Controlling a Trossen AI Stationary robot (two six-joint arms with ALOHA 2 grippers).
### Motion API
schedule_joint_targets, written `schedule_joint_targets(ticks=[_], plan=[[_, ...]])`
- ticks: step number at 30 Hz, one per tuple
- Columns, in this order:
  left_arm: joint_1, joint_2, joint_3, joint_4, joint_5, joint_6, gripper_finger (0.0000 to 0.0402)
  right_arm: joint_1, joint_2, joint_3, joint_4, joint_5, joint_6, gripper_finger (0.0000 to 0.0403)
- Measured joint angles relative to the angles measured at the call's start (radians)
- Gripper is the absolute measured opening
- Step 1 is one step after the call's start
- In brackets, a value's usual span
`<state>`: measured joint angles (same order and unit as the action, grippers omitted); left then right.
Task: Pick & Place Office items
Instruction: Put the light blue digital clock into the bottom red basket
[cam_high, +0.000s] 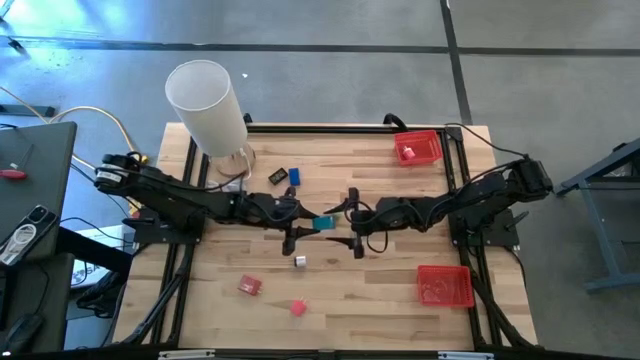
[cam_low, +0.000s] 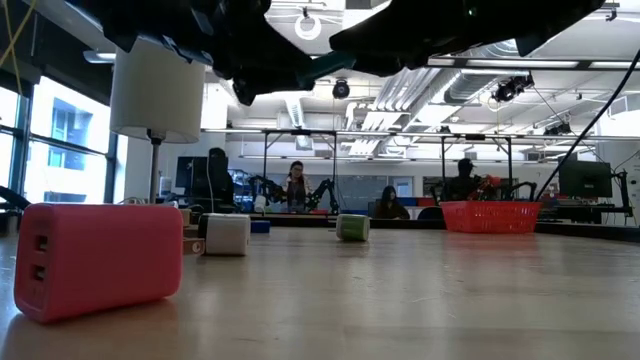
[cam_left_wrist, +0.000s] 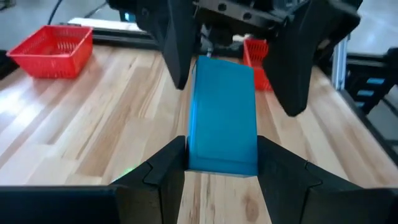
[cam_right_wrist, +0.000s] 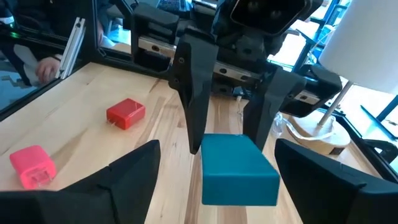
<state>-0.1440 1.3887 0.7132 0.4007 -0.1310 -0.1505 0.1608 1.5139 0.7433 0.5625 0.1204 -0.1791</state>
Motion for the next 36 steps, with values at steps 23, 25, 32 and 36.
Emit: schedule_joint_targets(ticks=[23,25,32,36], plan=[[0.005,0.017,-0.002,0.038,0.031,0.001,0.0163,0.0,0.0,0.0,-0.03,0.002,0.0,0.0297],[0.005,0.017,-0.002,0.041,0.031,0.001,0.0163,0.0,0.0,0.0,-0.029,0.0,0.0,0.0287],[0.005,0.017,-0.002,0.042,0.031,0.005,0.0163,0.0,0.0,0.0,-0.029,0.0,-0.001,0.024],[0.005,0.017,-0.002,0.042,0.031,0.005,0.0163,0.0,0.0,0.0,-0.029,0.0,-0.006,0.0217]])
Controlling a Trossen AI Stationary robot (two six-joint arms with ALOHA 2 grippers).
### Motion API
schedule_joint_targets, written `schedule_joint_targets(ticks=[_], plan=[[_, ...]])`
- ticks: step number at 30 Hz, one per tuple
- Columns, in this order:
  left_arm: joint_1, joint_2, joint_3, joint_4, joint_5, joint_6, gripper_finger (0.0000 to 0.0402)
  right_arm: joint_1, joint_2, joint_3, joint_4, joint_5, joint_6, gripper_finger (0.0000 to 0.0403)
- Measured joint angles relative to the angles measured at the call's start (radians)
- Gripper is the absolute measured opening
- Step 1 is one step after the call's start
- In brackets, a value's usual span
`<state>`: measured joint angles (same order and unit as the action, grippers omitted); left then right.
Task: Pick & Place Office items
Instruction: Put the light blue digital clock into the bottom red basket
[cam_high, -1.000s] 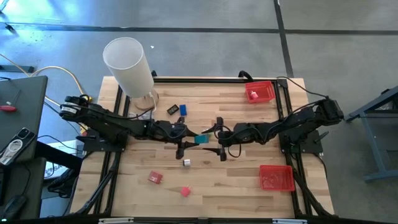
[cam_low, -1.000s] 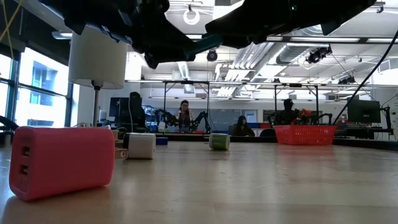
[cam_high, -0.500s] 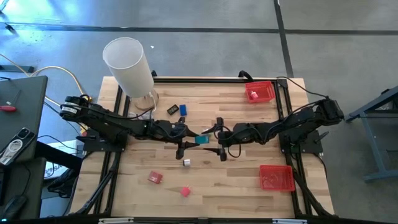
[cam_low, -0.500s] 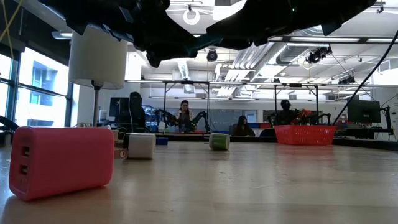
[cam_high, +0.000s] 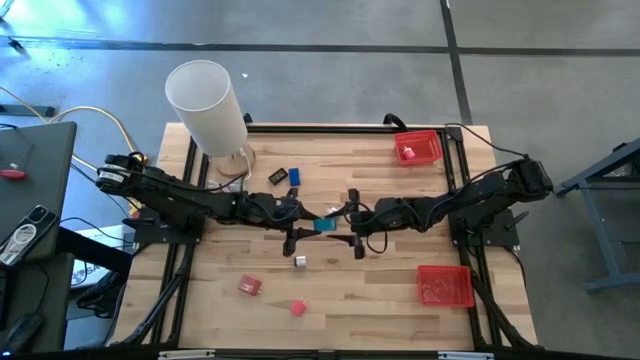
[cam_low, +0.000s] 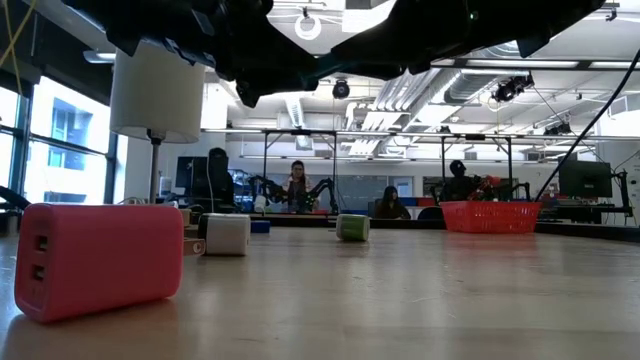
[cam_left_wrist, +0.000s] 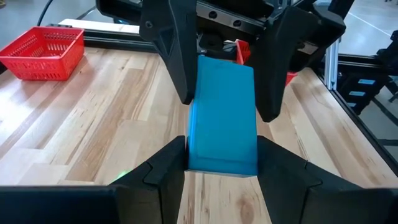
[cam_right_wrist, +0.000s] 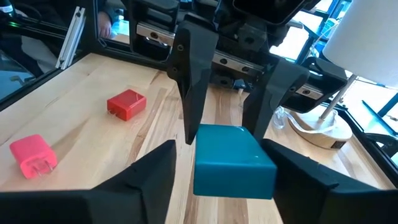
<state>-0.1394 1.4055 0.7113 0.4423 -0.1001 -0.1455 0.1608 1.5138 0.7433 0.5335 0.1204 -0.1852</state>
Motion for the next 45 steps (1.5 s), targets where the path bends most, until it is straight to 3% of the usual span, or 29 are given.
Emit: schedule_joint_targets(ticks=[9,33,37,45], plan=[[0.0,0.0,0.0,-0.002,0.0,0.021,0.0163,0.0,0.0,0.0,0.001,0.001,-0.003,0.0144],[0.0,0.001,0.0,0.011,-0.006,0.07,0.0165,0.0,-0.001,0.0,-0.001,0.001,-0.005,0.0143],[0.0,0.001,0.0,0.019,-0.005,0.104,0.019,0.0,-0.001,0.0,-0.004,-0.004,0.0,0.0143],[-0.007,0.0,0.0,0.018,-0.006,0.103,0.0279,0.0,-0.001,0.0,-0.013,-0.013,0.003,0.0143]])
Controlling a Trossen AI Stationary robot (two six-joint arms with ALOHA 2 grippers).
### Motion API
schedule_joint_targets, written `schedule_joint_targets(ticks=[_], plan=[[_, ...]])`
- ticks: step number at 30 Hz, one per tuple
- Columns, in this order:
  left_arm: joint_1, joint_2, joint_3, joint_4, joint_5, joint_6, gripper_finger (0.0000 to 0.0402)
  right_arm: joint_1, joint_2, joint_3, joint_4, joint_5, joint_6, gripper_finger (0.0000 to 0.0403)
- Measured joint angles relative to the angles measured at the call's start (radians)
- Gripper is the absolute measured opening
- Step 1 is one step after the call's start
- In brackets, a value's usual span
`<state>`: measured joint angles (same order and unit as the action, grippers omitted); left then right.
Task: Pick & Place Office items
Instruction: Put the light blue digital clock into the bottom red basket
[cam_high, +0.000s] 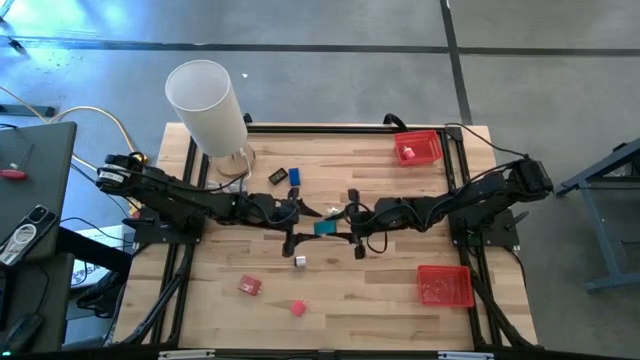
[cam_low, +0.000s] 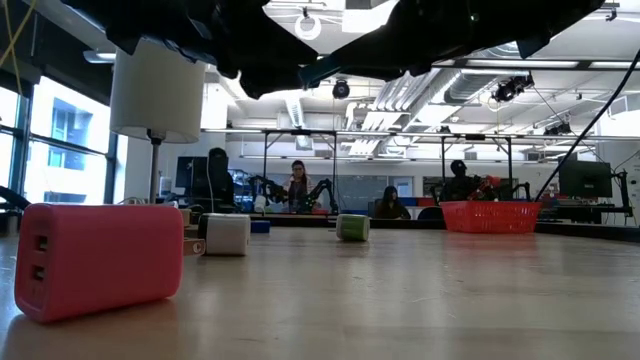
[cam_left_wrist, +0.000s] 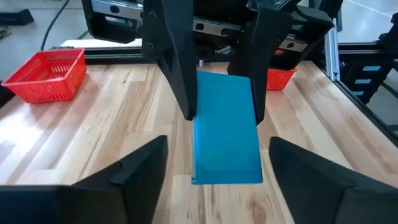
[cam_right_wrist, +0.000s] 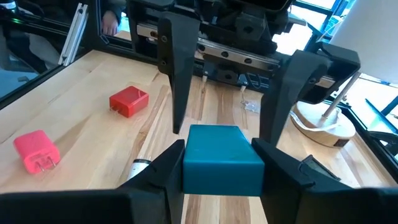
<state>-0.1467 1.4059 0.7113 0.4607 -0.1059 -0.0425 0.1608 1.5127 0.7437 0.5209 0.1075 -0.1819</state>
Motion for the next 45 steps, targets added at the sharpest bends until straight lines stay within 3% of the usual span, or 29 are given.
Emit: schedule_joint_targets(ticks=[6,17,32,45], plan=[[0.0,0.0,0.0,-0.003,0.0,-0.005,0.0313,0.0,0.0,0.0,-0.013,-0.01,0.002,0.0143],[0.0,0.0,0.0,-0.021,0.0,-0.041,0.0317,0.036,-0.017,0.003,-0.07,-0.002,0.084,0.0144],[0.0,0.0,0.0,-0.036,0.0,-0.044,0.0317,0.197,-0.039,0.318,-0.715,0.212,0.246,0.0144],[0.001,0.0,0.0,-0.086,0.0,-0.027,0.0317,0.248,-0.039,0.468,-1.107,0.159,0.539,0.0144]])
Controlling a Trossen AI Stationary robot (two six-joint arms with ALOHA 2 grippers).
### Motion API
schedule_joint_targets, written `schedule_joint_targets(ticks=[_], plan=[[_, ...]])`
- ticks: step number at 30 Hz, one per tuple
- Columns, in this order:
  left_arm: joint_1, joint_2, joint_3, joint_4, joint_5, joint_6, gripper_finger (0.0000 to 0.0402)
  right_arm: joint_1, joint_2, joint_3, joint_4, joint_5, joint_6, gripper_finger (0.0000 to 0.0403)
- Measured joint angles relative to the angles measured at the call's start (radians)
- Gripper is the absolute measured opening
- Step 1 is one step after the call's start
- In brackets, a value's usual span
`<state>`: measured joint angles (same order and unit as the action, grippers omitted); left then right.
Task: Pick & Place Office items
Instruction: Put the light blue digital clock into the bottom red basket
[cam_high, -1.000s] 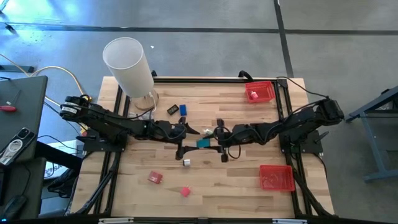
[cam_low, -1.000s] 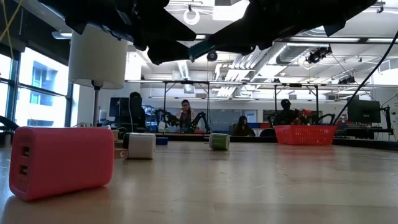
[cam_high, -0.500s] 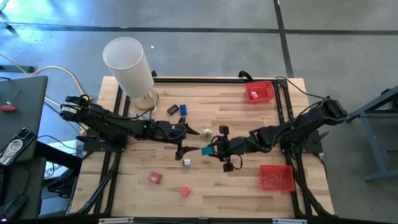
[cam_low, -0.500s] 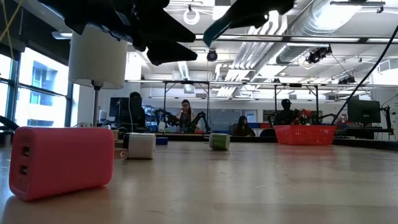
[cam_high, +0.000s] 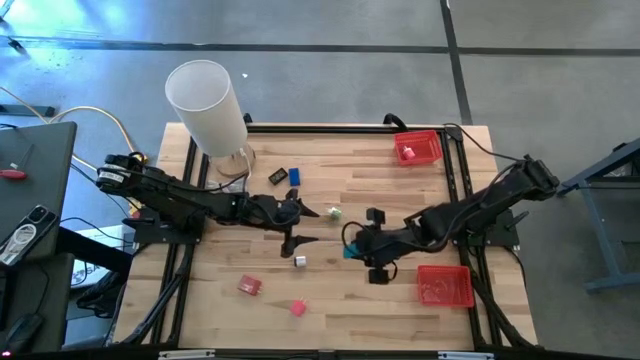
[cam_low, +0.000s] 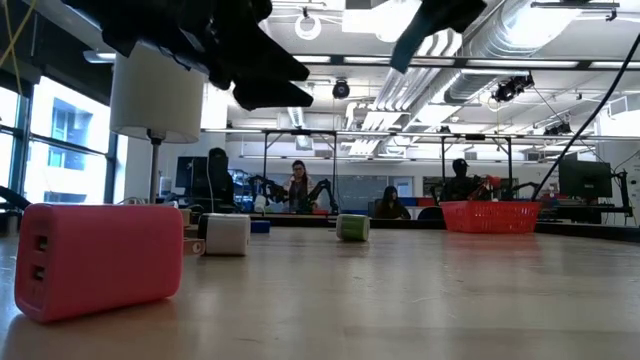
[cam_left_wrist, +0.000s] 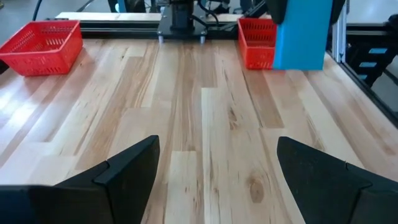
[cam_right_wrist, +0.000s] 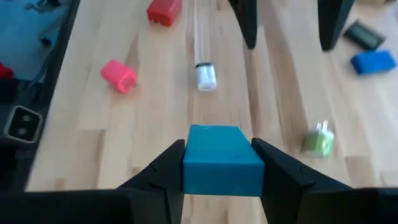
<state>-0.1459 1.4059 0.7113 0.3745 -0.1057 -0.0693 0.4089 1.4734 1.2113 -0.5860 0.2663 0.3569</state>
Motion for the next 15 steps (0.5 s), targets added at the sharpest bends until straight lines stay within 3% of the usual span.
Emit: schedule_joint_targets(ticks=[15], plan=[[0.002,0.0,0.0,-0.044,0.0,0.084,0.0317,0.06,0.0,0.191,-0.49,-0.04,0.409,0.0144]])
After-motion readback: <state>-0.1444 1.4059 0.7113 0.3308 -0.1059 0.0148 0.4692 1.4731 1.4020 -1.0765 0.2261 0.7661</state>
